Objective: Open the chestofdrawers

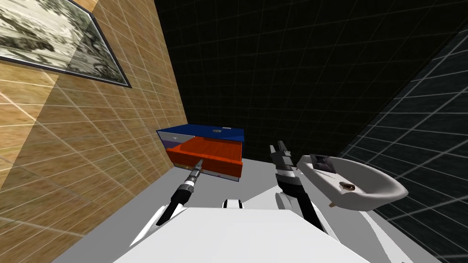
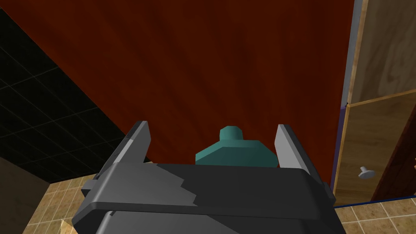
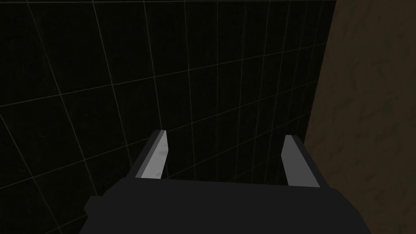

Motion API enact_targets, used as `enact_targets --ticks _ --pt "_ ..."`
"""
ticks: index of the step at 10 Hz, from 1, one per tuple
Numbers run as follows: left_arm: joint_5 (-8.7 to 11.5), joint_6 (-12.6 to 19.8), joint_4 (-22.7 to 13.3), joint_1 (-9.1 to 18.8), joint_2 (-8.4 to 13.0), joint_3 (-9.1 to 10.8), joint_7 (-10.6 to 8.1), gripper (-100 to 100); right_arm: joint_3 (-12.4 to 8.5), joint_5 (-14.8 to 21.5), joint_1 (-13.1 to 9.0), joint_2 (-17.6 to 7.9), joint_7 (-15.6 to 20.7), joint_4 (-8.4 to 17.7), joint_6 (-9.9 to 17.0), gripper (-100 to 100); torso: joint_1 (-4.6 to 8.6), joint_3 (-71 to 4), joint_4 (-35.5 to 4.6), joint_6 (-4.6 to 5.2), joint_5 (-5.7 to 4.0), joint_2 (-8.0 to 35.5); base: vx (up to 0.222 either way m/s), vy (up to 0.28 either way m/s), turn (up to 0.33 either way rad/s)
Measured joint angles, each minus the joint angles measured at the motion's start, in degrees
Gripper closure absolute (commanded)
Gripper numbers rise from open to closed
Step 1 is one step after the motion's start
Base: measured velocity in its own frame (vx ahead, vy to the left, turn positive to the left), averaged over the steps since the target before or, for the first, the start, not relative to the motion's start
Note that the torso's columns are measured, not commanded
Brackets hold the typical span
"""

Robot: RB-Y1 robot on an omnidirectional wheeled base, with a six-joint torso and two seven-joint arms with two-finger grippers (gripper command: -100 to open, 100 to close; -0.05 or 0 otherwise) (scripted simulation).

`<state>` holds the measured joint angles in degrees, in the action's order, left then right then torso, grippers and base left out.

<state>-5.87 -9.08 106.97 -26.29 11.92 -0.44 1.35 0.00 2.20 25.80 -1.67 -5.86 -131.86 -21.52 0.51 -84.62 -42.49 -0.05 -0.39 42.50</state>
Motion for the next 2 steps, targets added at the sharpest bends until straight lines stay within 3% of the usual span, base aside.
enact_targets --ticks 2 --pt "0.0 -0.1 -0.2 -0.1 0.0 -0.07 -0.10 0 0.0 0.0 0.0 0.0 0.0 0.0 0.0 0 -0.08 0.0 0.1 0.02 0.08 -0.1 0.000 0.007 -0.004"
